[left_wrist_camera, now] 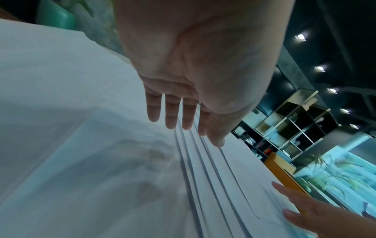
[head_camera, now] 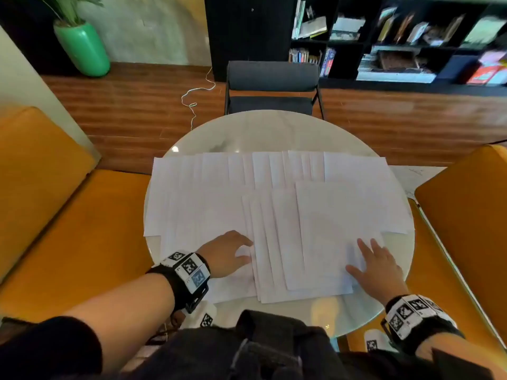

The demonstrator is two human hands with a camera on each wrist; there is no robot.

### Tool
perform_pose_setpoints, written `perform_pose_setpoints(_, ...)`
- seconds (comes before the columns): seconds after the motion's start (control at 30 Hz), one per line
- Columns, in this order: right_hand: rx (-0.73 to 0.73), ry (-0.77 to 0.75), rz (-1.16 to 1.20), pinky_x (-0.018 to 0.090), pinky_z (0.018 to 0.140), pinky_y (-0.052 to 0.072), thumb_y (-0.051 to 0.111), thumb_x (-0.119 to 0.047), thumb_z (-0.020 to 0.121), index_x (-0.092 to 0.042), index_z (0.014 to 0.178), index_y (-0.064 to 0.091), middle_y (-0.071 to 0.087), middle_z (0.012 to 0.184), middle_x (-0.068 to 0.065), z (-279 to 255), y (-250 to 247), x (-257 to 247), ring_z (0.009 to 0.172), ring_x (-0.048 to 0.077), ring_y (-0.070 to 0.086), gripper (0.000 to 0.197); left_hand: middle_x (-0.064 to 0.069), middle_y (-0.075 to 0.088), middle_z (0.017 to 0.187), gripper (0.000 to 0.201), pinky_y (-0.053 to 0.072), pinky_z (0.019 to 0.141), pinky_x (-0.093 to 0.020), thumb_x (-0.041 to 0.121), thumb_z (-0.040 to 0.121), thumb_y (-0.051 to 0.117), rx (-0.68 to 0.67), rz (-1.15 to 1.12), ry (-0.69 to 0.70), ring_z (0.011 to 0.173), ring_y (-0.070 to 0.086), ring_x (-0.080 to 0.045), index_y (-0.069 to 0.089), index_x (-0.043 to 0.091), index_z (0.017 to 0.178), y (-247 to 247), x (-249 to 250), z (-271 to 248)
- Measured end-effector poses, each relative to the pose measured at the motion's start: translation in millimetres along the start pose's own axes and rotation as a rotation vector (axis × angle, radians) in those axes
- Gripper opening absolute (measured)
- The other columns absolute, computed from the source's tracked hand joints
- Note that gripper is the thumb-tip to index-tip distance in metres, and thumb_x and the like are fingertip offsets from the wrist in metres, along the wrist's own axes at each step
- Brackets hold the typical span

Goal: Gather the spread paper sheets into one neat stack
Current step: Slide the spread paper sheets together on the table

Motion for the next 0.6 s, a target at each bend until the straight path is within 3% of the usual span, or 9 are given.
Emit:
perform_pose_setpoints(0.17,-0.066,-0.023,-0.073,0.049,0.119,0.014,0.037,-0.060,0.091,-0.030,0.153,0.009,0.001,0.163,0.003,-10.7,20.1,-16.3,0.149,0.031,0.004,0.074,0.009,0.024,0.158,0.052,0.018,0.119,-0.033,0.043,0.095,0.046,-0.068,0.140,0.073,0.145,0.022,-0.015,0.035,0.031,0.144,5.2,-2.9,15.4)
perform_pose_setpoints(0.33,0.020,-0.009,-0.046,0.049,0.115,0.021,0.049,-0.064,0.084,-0.033,0.144,0.037,0.024,0.159,0.004,-22.6,17.1,-22.7,0.145,0.030,0.021,0.069,0.008,0.018,0.161,0.057,0.011,0.121,-0.040,0.043,0.096,0.043,-0.115,0.240,0.103,0.149,0.010,-0.018,0.027,0.030,0.149,11.7,0.7,19.5)
perform_pose_setpoints(0.4,0.103,0.079,0.053,0.051,0.112,0.026,0.055,-0.062,0.081,-0.030,0.138,0.045,0.031,0.155,0.007,-15.6,6.7,-17.9,0.141,0.033,0.029,0.067,0.006,0.015,0.162,0.059,0.010,0.120,-0.040,0.043,0.096,0.042,-0.141,0.268,0.090,0.150,0.008,-0.020,0.023,0.029,0.150,14.5,4.3,22.4)
perform_pose_setpoints(0.47,0.136,0.217,0.170,0.054,0.111,0.031,0.061,-0.062,0.077,-0.024,0.141,0.041,0.035,0.152,0.011,-1.7,-3.1,-7.4,0.137,0.036,0.034,0.077,0.006,0.014,0.162,0.061,0.012,0.119,-0.041,0.044,0.096,0.041,-0.142,0.277,0.072,0.149,0.011,-0.023,0.020,0.028,0.151,16.9,8.5,25.9)
perform_pose_setpoints(0.53,0.075,0.312,0.230,0.055,0.110,0.031,0.068,-0.060,0.071,-0.020,0.146,0.031,0.036,0.152,0.013,12.2,-8.0,0.5,0.136,0.038,0.035,0.092,0.006,0.016,0.162,0.063,0.014,0.118,-0.041,0.046,0.095,0.041,-0.142,0.255,0.043,0.147,0.016,-0.025,0.018,0.029,0.152,20.4,14.0,29.4)
perform_pose_setpoints(0.6,0.006,0.296,0.206,0.054,0.110,0.031,0.075,-0.055,0.068,-0.021,0.148,0.025,0.035,0.152,0.013,18.2,-8.5,-2.3,0.135,0.039,0.035,0.101,0.006,0.017,0.162,0.066,0.014,0.119,-0.039,0.047,0.094,0.042,-0.150,0.165,0.008,0.147,0.016,-0.024,0.016,0.030,0.152,26.2,20.6,32.2)
Point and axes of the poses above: each hand's wrist, its own z-axis towards the middle knuckle, its own y-axis out of the palm, x = y × z, the point moved 3 cm from there along z, towards the middle knuckle
